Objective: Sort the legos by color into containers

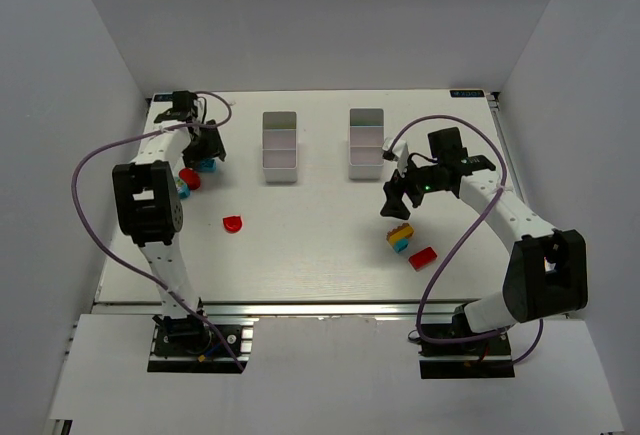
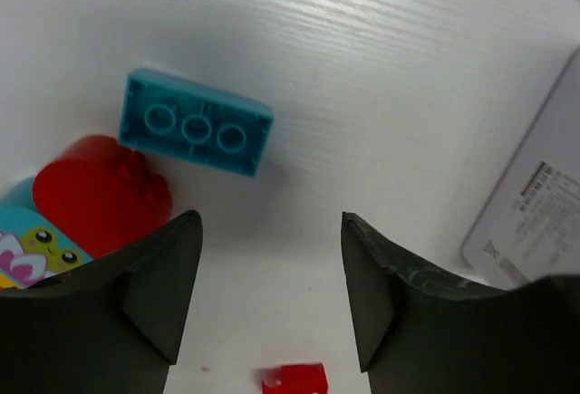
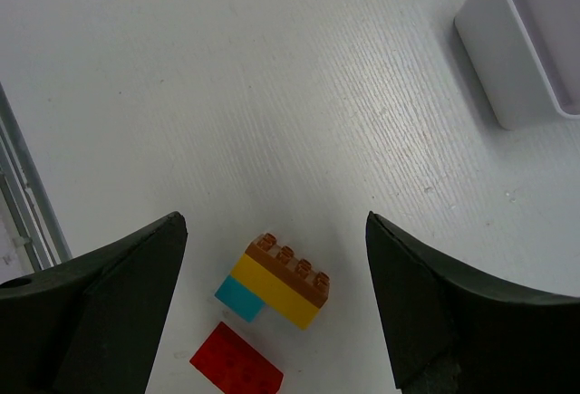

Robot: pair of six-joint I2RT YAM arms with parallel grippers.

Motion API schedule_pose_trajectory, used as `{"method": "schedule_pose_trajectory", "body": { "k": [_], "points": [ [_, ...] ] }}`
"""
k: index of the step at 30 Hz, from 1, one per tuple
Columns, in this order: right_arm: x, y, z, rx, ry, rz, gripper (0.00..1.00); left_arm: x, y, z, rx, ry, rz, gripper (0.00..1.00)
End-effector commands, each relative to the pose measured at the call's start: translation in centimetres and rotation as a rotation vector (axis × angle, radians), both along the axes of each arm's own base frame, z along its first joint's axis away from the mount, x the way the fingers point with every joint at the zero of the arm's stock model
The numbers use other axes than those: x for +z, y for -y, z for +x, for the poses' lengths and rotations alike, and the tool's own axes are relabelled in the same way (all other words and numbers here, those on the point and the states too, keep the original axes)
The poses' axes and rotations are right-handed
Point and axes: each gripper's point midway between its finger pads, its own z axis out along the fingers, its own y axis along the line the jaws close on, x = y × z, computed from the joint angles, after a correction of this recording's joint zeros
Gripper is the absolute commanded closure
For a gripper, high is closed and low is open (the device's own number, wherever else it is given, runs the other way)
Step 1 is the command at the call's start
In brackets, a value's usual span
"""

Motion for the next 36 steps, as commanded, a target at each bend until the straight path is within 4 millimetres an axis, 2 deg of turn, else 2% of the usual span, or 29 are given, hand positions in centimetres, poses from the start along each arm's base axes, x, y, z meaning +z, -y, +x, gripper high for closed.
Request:
{"method": "schedule_pose_trajectory", "body": {
  "k": [1,3,4,5,6,7,9,10,11,12,13,14,15,16,18,19,20,22,23,24,26,27,29,30,32,36],
  "points": [
    [1.1,-0.1,0.1,0.007,0.029,0.018,0.15,5.4,1.6,-0.7,-0.026,0.092,-0.036,0.29],
    [1.2,0.1,0.4,0.008,0.035,0.006,0.17,5.5,2.8,-2.5,-0.009,0.044,-0.062,0.36],
    [1.2,0.1,0.5,0.005,0.039,0.001,0.18,4.3,3.1,-4.7,0.008,-0.028,-0.073,0.40],
    [1.3,0.1,0.6,0.004,0.042,-0.002,0.18,4.1,3.0,-5.9,0.019,-0.052,-0.068,0.40],
    [1.2,0.2,0.7,0.002,0.043,-0.006,0.18,5.2,5.0,-7.1,-0.025,-0.037,-0.069,0.39],
    [1.3,0.2,0.7,-0.002,0.046,-0.006,0.18,4.1,5.6,-9.4,-0.031,-0.092,-0.064,0.35],
    [1.3,0.3,0.9,-0.016,0.048,-0.009,0.17,4.0,6.1,-11.6,-0.031,-0.122,-0.061,0.28],
    [1.4,0.4,1.0,-0.043,0.033,-0.003,0.16,4.7,6.4,-12.6,-0.028,-0.110,-0.072,0.23],
    [1.6,0.8,1.5,-0.082,0.027,0.003,0.15,3.7,6.6,-14.1,-0.025,-0.142,-0.078,0.17],
    [1.6,1.4,2.1,-0.135,0.020,-0.004,0.14,3.7,7.0,-14.8,-0.031,-0.140,-0.100,0.15],
    [2.2,2.0,3.6,-0.200,0.044,0.003,0.12,4.5,7.1,-14.9,-0.023,-0.094,-0.112,0.14],
    [2.5,3.2,4.5,-0.316,0.002,0.020,0.11,4.4,7.1,-15.3,-0.019,-0.086,-0.114,0.12],
    [2.7,4.1,5.2,-0.367,0.003,0.017,0.11,3.7,7.0,-16.3,-0.013,-0.101,-0.114,0.12],
    [3.2,5.0,5.8,-0.406,0.007,0.015,0.10,3.7,7.0,-16.4,-0.001,-0.091,-0.119,0.12],
    [3.0,8.4,7.1,-0.571,0.027,-0.065,0.11,3.8,7.0,-17.1,0.011,-0.082,-0.126,0.12],
    [3.0,9.3,7.3,-0.609,0.031,-0.086,0.11,3.9,7.0,-17.1,0.021,-0.071,-0.127,0.12],
    [2.8,10.8,6.4,-0.634,-0.014,-0.112,0.11,4.5,6.9,-17.2,0.026,-0.048,-0.129,0.12],
    [3.3,10.0,4.1,-0.421,-0.016,-0.093,0.11,4.7,6.9,-17.4,0.033,-0.025,-0.131,0.12],
    [3.2,10.4,-0.5,-0.291,-0.146,-0.107,0.11,4.9,6.9,-17.5,0.034,-0.013,-0.133,0.12],
    [3.6,9.6,-2.3,0.007,-0.004,-0.104,0.15,5.4,6.9,-17.6,0.032,0.013,-0.136,0.12],
    [2.8,10.0,-6.0,0.217,0.049,-0.152,0.22,5.1,6.9,-17.9,0.037,0.026,-0.142,0.12],
    [0.0,10.9,-8.7,0.299,0.007,-0.205,0.22,5.3,6.9,-18.0,0.038,0.043,-0.147,0.12],
    [-1.9,11.8,-10.2,0.520,0.173,-0.281,0.18,4.9,6.9,-18.2,0.047,0.049,-0.149,0.12],
    [-3.7,12.1,-11.6,0.596,0.179,-0.296,0.16,5.0,6.9,-18.3,0.049,0.055,-0.150,0.12],
    [-4.0,11.0,-11.3,0.664,0.263,-0.281,0.12,5.4,6.8,-18.3,0.050,0.070,-0.151,0.12],
    [-4.4,9.2,-10.4,0.670,0.220,-0.267,0.12,6.6,5.9,-18.3,0.071,0.108,-0.110,0.11]
  ]
}}
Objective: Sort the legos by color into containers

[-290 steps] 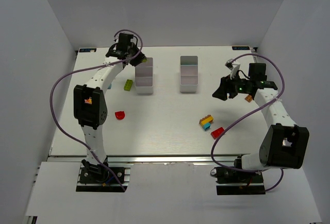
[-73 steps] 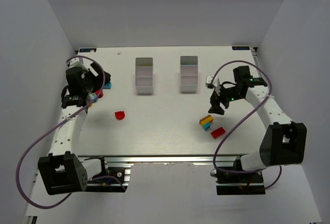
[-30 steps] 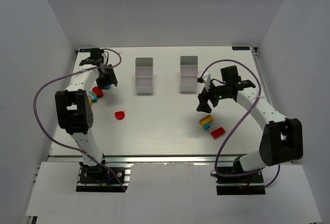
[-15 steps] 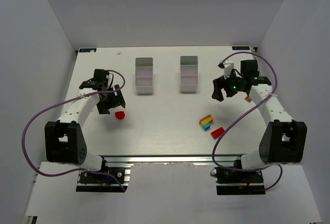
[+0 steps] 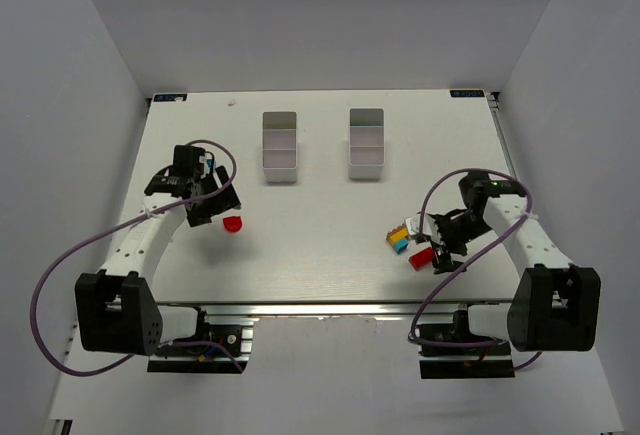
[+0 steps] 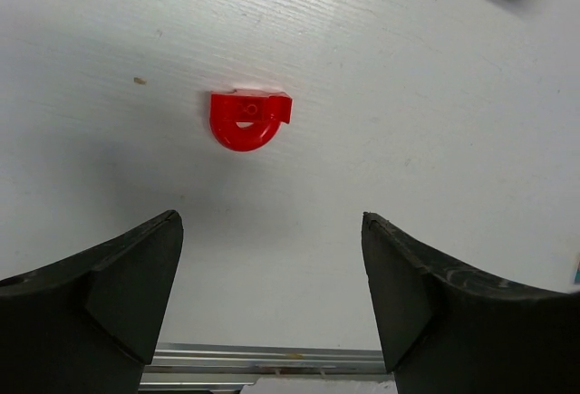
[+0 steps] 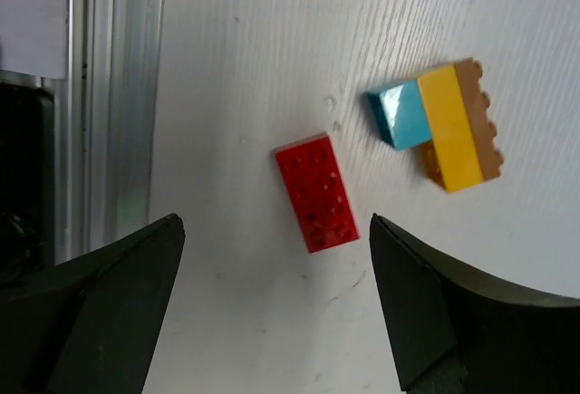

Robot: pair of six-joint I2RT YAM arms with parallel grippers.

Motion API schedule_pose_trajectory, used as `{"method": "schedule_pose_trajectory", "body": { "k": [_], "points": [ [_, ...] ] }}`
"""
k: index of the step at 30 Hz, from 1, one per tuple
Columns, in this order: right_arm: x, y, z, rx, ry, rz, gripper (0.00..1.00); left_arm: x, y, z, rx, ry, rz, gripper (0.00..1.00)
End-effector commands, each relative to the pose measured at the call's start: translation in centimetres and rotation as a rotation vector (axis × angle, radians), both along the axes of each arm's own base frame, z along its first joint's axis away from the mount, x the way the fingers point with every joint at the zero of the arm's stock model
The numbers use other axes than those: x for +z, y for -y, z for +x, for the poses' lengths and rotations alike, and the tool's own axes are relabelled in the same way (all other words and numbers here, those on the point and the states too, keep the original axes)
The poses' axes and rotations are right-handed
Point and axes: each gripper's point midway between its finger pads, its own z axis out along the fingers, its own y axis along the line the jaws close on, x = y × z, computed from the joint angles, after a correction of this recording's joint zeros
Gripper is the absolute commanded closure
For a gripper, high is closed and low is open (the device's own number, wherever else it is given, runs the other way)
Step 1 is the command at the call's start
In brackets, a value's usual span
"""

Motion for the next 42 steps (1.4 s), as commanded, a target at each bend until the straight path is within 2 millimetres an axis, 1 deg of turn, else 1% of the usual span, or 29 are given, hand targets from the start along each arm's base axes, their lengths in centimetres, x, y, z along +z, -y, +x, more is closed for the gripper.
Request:
{"method": "schedule_pose_trajectory", "body": {
  "k": [1,3,4,5,6,7,11,16,21,24,28,30,34,36,39,42],
  "points": [
    [0.2,-1.7,2.5,0.124,0.124,0.030,0.13,2.6,-1.0,0.8,0.046,0.108,0.033,0.11],
    [-0.4,-2.2,3.2,0.119,0.158,0.026,0.13,3.1,-1.1,0.9,0.064,0.130,0.032,0.11],
    [-0.3,-2.3,3.1,0.126,0.162,0.022,0.13,3.2,-1.1,0.8,0.068,0.137,0.028,0.11],
    [-0.8,-2.7,3.0,0.146,0.169,0.017,0.13,3.6,-1.1,0.8,0.073,0.154,0.023,0.11],
    [-1.1,-2.7,2.8,0.160,0.163,0.001,0.14,3.4,-1.0,0.7,0.081,0.153,0.014,0.11],
    [-1.6,-3.0,2.1,0.185,0.136,-0.006,0.14,3.4,-1.0,0.6,0.083,0.157,0.012,0.11],
    [-2.8,-3.0,0.7,0.232,0.069,-0.048,0.22,3.3,-1.1,0.1,0.085,0.150,0.015,0.11],
    [-3.9,-2.7,0.4,0.228,0.032,-0.099,0.27,3.6,-1.5,-0.3,0.084,0.148,0.039,0.11],
    [-5.0,-2.1,0.5,0.243,0.033,-0.153,0.28,3.8,-1.5,-0.3,0.089,0.155,0.035,0.11],
    [-5.6,-2.2,0.7,0.244,0.033,-0.173,0.29,3.8,-1.5,-0.3,0.092,0.157,0.036,0.11],
    [-6.4,-2.5,1.2,0.245,0.038,-0.198,0.33,4.3,-1.7,-0.4,0.100,0.166,0.044,0.11],
    [-6.7,-2.4,1.2,0.249,0.038,-0.217,0.35,4.5,-1.9,-0.3,0.103,0.171,0.051,0.11],
    [-7.4,-1.8,1.0,0.272,0.043,-0.250,0.40,5.0,-2.0,-0.2,0.108,0.181,0.055,0.11],
    [-7.7,-1.6,0.6,0.283,0.040,-0.258,0.42,5.1,-2.0,-0.1,0.107,0.185,0.056,0.11],
    [-8.0,-1.3,-0.1,0.292,0.027,-0.260,0.48,5.1,-1.9,0.0,0.107,0.184,0.054,0.11],
    [-7.7,-1.3,-0.5,0.292,0.015,-0.258,0.60,5.2,-2.0,0.0,0.108,0.182,0.055,0.11]
  ]
}}
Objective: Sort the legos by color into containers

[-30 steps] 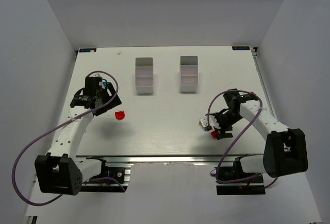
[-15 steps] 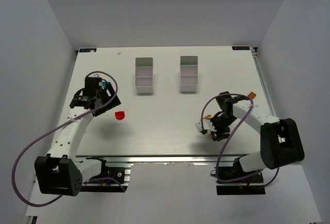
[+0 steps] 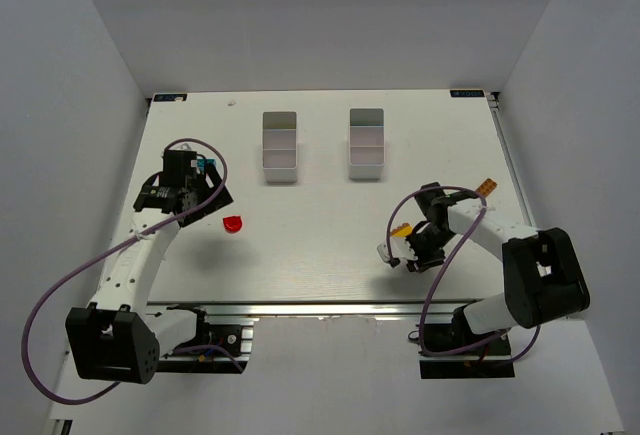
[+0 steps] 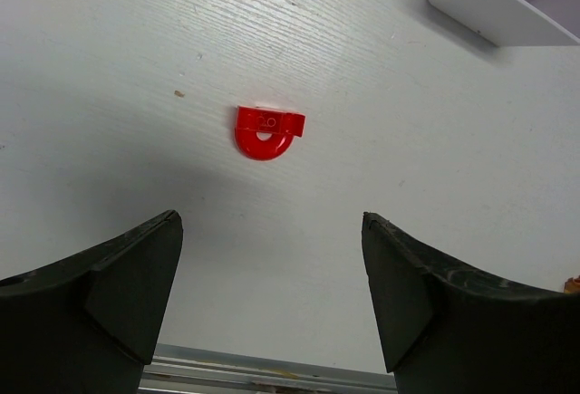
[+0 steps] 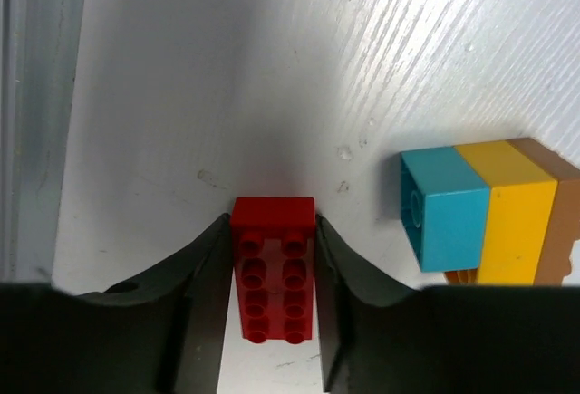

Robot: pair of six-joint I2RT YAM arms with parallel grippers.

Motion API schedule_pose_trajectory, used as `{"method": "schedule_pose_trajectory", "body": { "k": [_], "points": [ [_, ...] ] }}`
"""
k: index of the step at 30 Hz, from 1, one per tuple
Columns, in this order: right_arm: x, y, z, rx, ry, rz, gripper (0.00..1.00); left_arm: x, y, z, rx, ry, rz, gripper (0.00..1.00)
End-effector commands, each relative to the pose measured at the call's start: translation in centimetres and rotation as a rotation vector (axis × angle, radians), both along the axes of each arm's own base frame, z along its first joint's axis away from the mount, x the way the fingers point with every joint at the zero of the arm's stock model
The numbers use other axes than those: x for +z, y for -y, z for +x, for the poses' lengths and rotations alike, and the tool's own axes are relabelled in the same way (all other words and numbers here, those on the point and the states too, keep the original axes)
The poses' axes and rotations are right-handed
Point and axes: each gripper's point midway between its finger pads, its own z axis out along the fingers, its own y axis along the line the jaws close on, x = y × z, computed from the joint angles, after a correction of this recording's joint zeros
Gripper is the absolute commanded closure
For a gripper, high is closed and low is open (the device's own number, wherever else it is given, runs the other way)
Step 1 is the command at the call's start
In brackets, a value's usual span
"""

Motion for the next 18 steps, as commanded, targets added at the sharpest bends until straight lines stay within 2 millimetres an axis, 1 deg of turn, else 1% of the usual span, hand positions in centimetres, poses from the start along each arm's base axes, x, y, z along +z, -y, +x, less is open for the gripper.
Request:
{"method": "schedule_pose_trajectory", "body": {
  "k": [1,2,3,4,5,6,7,8,9,10,11,12,13,14,16,17,18],
  "points": [
    [0.2,0.6,-1.4,0.007,-0.036,-0.026,0.65,2.2,-0.3,0.6,0.013,0.057,0.005,0.11],
    [0.9,0.2,-1.5,0.003,-0.035,0.000,0.67,2.2,-0.3,0.6,0.011,0.056,0.007,0.11],
    [2.1,-0.4,-0.8,-0.001,-0.013,0.030,0.70,2.2,-0.3,0.6,0.012,0.056,0.009,0.11],
    [3.4,-0.8,-1.1,-0.019,-0.019,0.056,0.76,2.4,-0.3,0.6,0.012,0.062,0.010,0.11],
    [5.9,-2.4,-0.8,-0.032,-0.016,0.138,0.79,2.6,-0.3,0.7,0.014,0.071,0.005,0.10],
    [7.2,-3.4,0.0,-0.042,0.002,0.190,0.82,2.5,-0.2,0.7,0.016,0.073,0.000,0.10],
    [8.8,-4.1,-0.5,-0.058,-0.026,0.232,0.86,2.5,-0.1,0.7,0.015,0.075,-0.004,0.10],
    [10.7,-5.8,-0.6,-0.098,-0.068,0.325,0.88,2.6,-0.1,0.8,0.018,0.078,-0.010,0.10],
    [12.3,-6.8,-0.1,-0.126,-0.078,0.377,0.89,2.6,0.0,1.0,0.021,0.086,-0.019,0.10],
    [14.9,-8.2,1.3,-0.143,-0.061,0.444,0.92,2.6,0.0,1.0,0.024,0.089,-0.021,0.10],
    [16.8,-9.8,1.6,-0.214,-0.127,0.528,0.94,2.9,0.0,1.2,0.027,0.098,-0.023,0.10],
    [17.8,-10.9,2.7,-0.273,-0.162,0.570,0.94,3.1,-0.2,1.2,0.038,0.105,-0.017,0.10],
    [19.8,-12.1,4.1,-0.315,-0.162,0.634,0.97,3.4,-0.2,1.3,0.045,0.115,-0.015,0.10],
    [21.9,-13.9,6.1,-0.393,-0.196,0.739,1.00,3.9,-0.3,1.5,0.048,0.132,-0.016,0.10],
    [23.8,-16.2,8.5,-0.464,-0.208,0.840,1.00,4.6,-0.3,1.6,0.059,0.156,-0.020,0.10],
    [25.7,-17.8,11.6,-0.444,-0.077,0.962,1.00,4.9,-0.3,1.7,0.060,0.168,-0.022,0.10],
    [26.8,-18.9,11.9,-0.512,-0.132,1.008,1.00,5.2,-0.4,1.7,0.066,0.176,-0.027,0.10]
  ]
}}
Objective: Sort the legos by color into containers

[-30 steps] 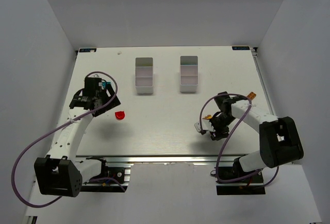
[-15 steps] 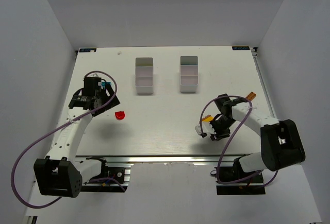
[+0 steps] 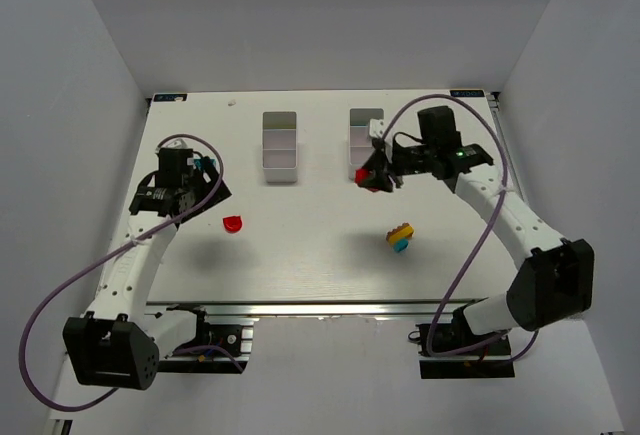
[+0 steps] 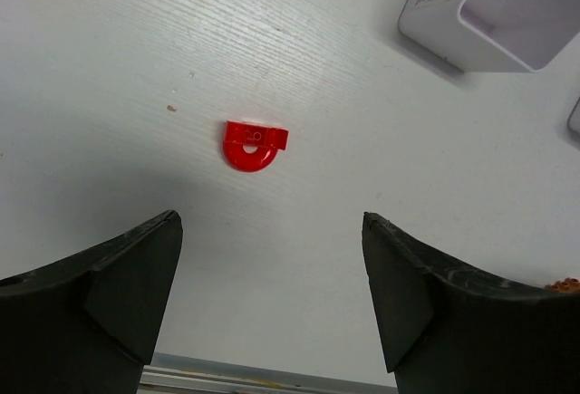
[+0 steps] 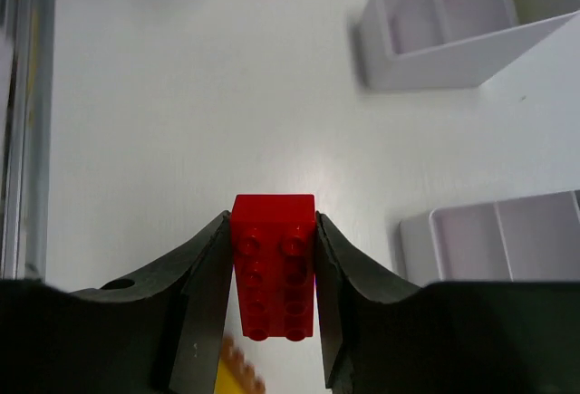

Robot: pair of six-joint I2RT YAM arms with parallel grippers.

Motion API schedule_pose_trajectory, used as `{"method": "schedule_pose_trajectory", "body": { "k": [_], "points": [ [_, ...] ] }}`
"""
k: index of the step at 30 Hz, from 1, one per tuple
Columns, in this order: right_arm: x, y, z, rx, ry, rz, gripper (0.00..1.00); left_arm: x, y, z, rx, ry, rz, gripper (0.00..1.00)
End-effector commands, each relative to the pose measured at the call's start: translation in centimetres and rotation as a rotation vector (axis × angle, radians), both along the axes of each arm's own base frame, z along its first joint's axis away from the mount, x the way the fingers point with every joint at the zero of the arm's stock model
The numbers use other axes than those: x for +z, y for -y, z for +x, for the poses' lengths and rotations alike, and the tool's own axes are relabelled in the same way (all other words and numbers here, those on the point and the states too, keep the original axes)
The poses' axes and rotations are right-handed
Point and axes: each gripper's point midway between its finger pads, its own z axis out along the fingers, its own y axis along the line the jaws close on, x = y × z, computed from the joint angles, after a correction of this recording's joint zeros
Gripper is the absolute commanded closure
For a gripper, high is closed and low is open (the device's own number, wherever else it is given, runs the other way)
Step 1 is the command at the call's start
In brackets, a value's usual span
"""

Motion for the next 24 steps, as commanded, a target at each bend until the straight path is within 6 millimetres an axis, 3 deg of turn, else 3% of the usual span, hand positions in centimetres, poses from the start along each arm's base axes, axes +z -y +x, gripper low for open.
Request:
{"method": "schedule_pose_trajectory", "body": {
  "k": [1,2,3,4,5,6,7,8,9,13,14,15,24],
  "points": [
    [5.9,-6.4,3.2,-0.086,-0.061,0.322,1.00,3.8,-0.3,1.1,0.034,0.128,-0.012,0.10],
    [8.4,-7.8,4.7,-0.099,0.024,0.401,1.00,3.9,-0.3,1.0,0.041,0.128,-0.017,0.10],
    [7.7,-10.2,4.8,-0.115,-0.064,0.420,1.00,3.9,-0.3,0.9,0.044,0.128,-0.020,0.10],
    [8.1,-11.2,6.1,-0.165,-0.068,0.444,1.00,3.9,-0.3,0.8,0.050,0.127,-0.025,0.10],
    [10.8,-12.5,7.3,-0.174,-0.028,0.507,1.00,4.1,-0.2,0.6,0.059,0.136,-0.033,0.10],
    [9.1,-14.6,8.1,-0.198,-0.128,0.509,1.00,4.0,-0.2,0.5,0.065,0.140,-0.039,0.10],
    [9.5,-15.4,9.1,-0.219,-0.133,0.531,1.00,4.1,-0.3,0.5,0.073,0.146,-0.044,0.10],
    [11.3,-16.4,9.9,-0.208,-0.113,0.573,1.00,4.2,-0.2,0.4,0.087,0.155,-0.055,0.10],
    [10.0,-18.1,10.7,-0.199,-0.130,0.582,1.00,4.2,-0.3,0.2,0.092,0.161,-0.060,0.10],
    [9.0,-21.6,13.0,-0.167,-0.063,0.618,1.00,3.9,-0.1,-0.1,0.104,0.165,-0.086,0.10],
    [7.1,-22.6,13.5,-0.156,-0.059,0.601,1.00,3.9,0.0,-0.1,0.101,0.168,-0.087,0.10],
    [7.6,-23.2,13.8,-0.140,-0.025,0.612,1.00,3.9,-0.1,-0.1,0.105,0.170,-0.088,0.10],
    [4.3,-25.1,17.5,-0.146,0.123,0.599,0.95,3.4,-0.1,-0.1,0.106,0.161,-0.085,0.10]
  ]
}}
